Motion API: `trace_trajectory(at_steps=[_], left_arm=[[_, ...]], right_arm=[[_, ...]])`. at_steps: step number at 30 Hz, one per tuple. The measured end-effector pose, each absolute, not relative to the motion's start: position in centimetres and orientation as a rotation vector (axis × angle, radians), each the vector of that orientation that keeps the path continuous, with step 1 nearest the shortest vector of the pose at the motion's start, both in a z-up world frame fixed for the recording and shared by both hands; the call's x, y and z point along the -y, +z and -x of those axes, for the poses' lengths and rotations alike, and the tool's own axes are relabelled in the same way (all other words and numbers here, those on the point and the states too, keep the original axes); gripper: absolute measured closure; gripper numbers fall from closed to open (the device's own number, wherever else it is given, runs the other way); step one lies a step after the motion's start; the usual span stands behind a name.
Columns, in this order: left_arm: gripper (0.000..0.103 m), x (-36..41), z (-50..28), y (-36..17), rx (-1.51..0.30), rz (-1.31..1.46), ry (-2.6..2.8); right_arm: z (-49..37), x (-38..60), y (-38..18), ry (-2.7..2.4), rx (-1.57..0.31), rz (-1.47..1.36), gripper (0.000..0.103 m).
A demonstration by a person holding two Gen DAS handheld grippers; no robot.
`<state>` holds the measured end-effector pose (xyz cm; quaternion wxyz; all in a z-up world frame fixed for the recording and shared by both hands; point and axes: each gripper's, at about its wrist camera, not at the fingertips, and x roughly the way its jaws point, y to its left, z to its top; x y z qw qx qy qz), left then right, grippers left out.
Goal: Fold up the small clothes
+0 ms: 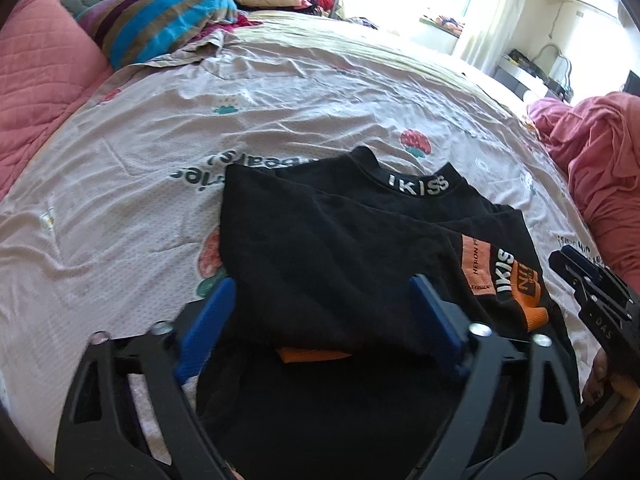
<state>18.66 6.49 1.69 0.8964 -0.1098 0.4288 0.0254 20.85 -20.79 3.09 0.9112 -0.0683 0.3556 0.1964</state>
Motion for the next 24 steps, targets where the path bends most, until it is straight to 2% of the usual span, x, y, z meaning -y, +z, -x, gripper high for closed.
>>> trace_trajectory(at_steps=[1,4,7,12,20,24], left_arm=[[0.04,-6.4,-18.9,1.5,-0.895,0.228,0.047],[0.052,-6.1,-19.4,0.2,-0.937,0.229,0.024],[0.053,-5.8,-19.6,-1.6,-1.002,0.195,0.039],[0.053,-6.1,-19.1,-2.4,-0.997,0.214,0.029],[0.053,-6.1,-18.7,-2.4,-0.986,0.223,0.021],[0.053,-6.1,-18.7,-2.4,-0.983,0.221,0.016]], right_arm=[[-20.7,20.4,3.0,0.418,-0.739,0.145,0.07],[-20.3,18.9,2.8,0.464,-0.757,0.169,0.069],[-19.7,17.2,2.4,0.513,-0.776,0.194,0.064],[-19.2,15.0,1.8,0.58,-0.812,0.218,0.058],[-21.0,15.4,-1.7,0.487,-0.959,0.25,0.055],[-21.1,16.5,-2.4,0.511,-0.963,0.191,0.056]])
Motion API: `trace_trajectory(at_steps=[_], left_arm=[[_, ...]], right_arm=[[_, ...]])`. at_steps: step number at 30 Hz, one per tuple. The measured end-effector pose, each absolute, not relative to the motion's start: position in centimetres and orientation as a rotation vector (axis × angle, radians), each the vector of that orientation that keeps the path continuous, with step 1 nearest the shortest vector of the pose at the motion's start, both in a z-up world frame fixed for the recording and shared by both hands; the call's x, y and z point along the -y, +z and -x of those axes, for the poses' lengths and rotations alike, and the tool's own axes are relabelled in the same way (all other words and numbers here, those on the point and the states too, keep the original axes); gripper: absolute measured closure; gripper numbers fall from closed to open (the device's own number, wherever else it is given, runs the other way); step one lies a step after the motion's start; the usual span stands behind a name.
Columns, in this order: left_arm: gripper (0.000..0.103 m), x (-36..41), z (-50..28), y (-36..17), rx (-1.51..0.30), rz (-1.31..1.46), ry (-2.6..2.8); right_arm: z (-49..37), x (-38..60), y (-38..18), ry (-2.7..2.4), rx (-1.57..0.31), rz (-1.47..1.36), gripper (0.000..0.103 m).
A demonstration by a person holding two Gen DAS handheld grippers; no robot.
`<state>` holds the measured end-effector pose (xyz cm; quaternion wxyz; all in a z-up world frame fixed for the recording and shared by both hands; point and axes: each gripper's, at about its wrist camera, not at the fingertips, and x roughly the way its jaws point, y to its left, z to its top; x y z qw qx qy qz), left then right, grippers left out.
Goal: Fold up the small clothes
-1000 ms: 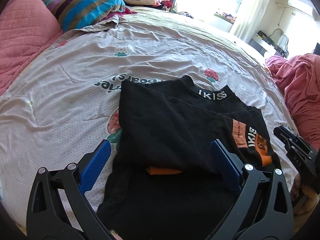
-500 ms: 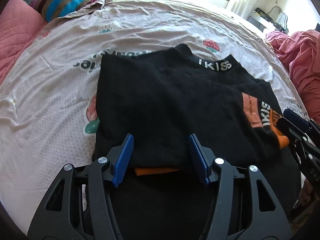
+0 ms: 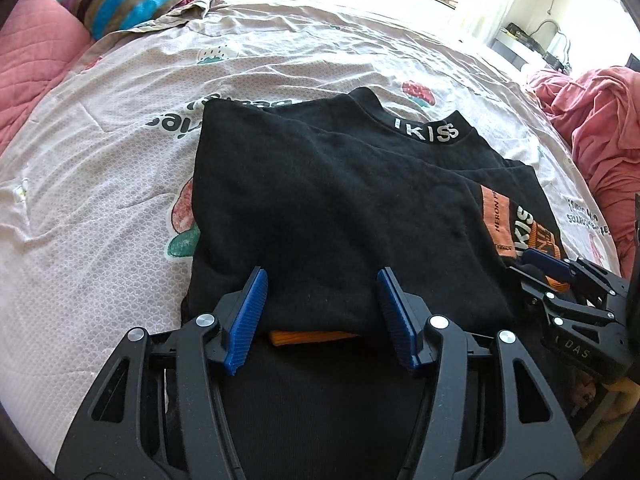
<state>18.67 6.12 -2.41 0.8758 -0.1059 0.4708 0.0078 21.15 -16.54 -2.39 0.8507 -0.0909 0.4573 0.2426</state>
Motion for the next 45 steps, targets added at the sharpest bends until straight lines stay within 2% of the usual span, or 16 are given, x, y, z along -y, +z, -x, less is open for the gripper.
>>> trace_trajectory(at_steps=[5,10,13,20,25,28,32,35,43,45], left_arm=[[0.053,-6.2,-18.7,-2.3,-0.984,0.227,0.02],[0.053,-6.3,-18.5,-2.1,-0.981,0.234,0.01],[0.053,-6.4,-18.4,-2.0,-0.979,0.236,0.008],[0.051,-6.3,-18.0,-1.7,-0.975,0.233,0.005],[0.048,-6.1,-17.9,-1.6,-0.973,0.233,0.003],[0.047,-6.1,-17.8,-1.5,-0.971,0.233,0.003],[0.046,-6.0,-17.6,-1.2,-0.966,0.235,0.003],[0.041,-5.8,-17.3,-0.7,-0.955,0.239,-0.003],[0.025,-5.4,-16.3,0.9,-0.911,0.229,0.001],[0.02,-5.3,-16.1,1.2,-0.903,0.222,0.003]], right_arm=[[-20.3,16.3,-1.7,0.495,-0.93,0.185,0.051],[-19.6,17.2,-0.6,0.491,-0.891,0.131,0.05],[-19.5,17.7,0.0,0.481,-0.878,0.106,0.04],[-19.0,18.4,0.6,0.466,-0.862,0.081,0.027],[-18.7,18.9,1.1,0.462,-0.849,0.052,0.025],[-18.5,19.0,1.5,0.456,-0.831,0.053,0.018],[-18.3,19.3,2.1,0.452,-0.814,0.05,0.017],[-18.1,19.6,2.3,0.447,-0.805,0.045,0.013],[-17.7,20.5,3.1,0.439,-0.791,0.011,0.013],[-17.7,20.7,3.3,0.436,-0.787,0.001,0.008]])
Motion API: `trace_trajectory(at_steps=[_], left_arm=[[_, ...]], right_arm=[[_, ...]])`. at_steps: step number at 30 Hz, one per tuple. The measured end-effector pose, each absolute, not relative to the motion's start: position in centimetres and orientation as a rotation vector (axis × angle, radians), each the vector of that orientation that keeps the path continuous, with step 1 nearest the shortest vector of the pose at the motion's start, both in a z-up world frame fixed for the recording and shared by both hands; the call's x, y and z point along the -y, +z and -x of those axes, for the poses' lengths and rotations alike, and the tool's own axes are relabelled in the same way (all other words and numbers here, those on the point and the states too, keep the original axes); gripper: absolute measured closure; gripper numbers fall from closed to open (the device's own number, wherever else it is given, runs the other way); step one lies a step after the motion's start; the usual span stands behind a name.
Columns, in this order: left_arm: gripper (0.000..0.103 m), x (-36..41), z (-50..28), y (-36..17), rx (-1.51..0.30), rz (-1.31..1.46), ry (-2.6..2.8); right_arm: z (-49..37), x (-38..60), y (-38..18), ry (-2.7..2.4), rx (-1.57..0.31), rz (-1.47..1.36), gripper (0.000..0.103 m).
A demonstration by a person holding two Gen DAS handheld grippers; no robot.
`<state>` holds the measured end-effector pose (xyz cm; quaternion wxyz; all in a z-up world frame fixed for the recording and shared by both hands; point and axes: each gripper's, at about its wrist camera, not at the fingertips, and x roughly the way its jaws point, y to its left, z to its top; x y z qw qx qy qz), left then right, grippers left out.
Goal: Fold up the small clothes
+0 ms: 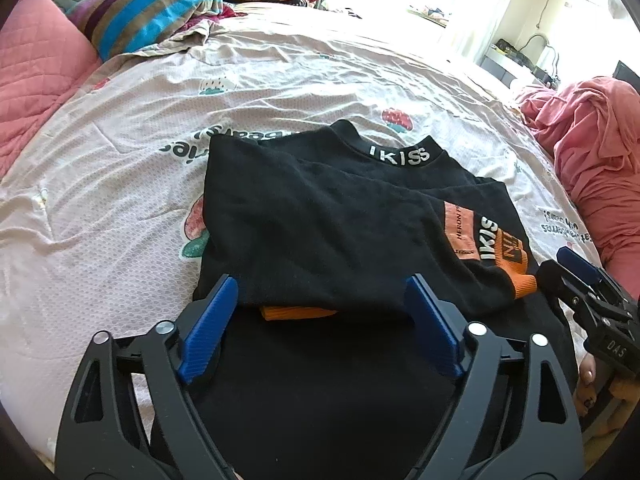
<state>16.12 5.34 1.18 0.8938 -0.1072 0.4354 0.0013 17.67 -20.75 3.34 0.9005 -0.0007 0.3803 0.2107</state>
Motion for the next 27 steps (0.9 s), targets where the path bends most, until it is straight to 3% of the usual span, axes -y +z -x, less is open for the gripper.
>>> trace_trajectory(at_steps=[6,27], left_arm=[[0.01,-4.9,-15.3,2.4,-0.875,0.204,0.01],[0.01,-4.4,-12.1,4.4,-0.815,0.159,0.019]], right_arm=[[-17.3,21.3,4.0,0.421,-0.769,-0.008,0.006],[-15.8,22.7,5.5,0.408,-0.736,-0.034,0.005]])
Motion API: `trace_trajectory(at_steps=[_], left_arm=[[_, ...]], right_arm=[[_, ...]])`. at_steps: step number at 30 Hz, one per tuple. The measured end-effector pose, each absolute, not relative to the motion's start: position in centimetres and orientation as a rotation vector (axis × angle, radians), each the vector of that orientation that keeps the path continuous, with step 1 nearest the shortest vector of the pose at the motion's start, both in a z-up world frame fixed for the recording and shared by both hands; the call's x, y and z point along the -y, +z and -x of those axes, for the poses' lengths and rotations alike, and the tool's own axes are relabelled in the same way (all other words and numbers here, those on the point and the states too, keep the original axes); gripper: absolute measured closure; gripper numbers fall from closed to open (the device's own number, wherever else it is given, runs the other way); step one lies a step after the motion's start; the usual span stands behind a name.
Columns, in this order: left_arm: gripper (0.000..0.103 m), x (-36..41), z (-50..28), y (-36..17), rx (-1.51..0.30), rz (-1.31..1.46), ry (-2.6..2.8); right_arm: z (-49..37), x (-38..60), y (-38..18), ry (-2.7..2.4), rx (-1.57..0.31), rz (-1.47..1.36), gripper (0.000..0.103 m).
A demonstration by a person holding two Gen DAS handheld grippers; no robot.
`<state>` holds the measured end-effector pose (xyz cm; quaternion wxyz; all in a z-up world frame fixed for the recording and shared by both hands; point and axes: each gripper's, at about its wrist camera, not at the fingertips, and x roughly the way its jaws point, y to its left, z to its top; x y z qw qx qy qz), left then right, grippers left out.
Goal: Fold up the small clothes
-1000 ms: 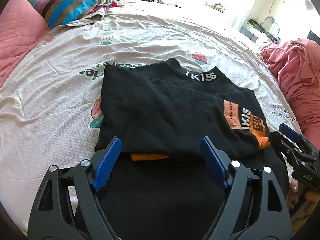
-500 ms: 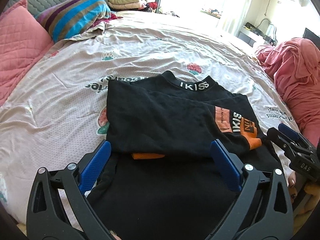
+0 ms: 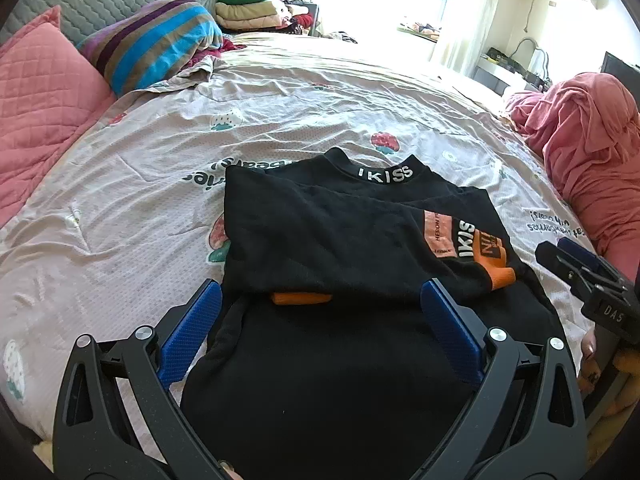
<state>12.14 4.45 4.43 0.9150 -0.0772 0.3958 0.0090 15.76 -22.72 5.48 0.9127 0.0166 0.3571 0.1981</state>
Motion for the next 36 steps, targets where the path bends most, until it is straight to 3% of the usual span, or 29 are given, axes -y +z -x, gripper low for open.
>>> trace_trajectory(at_steps=[36], left_arm=[[0.01,-9.2,-2.9,0.5,-0.934,0.175,0.086]], right_arm=[[-9.5,25.7,2.6,0.382,-0.852,0.098,0.005]])
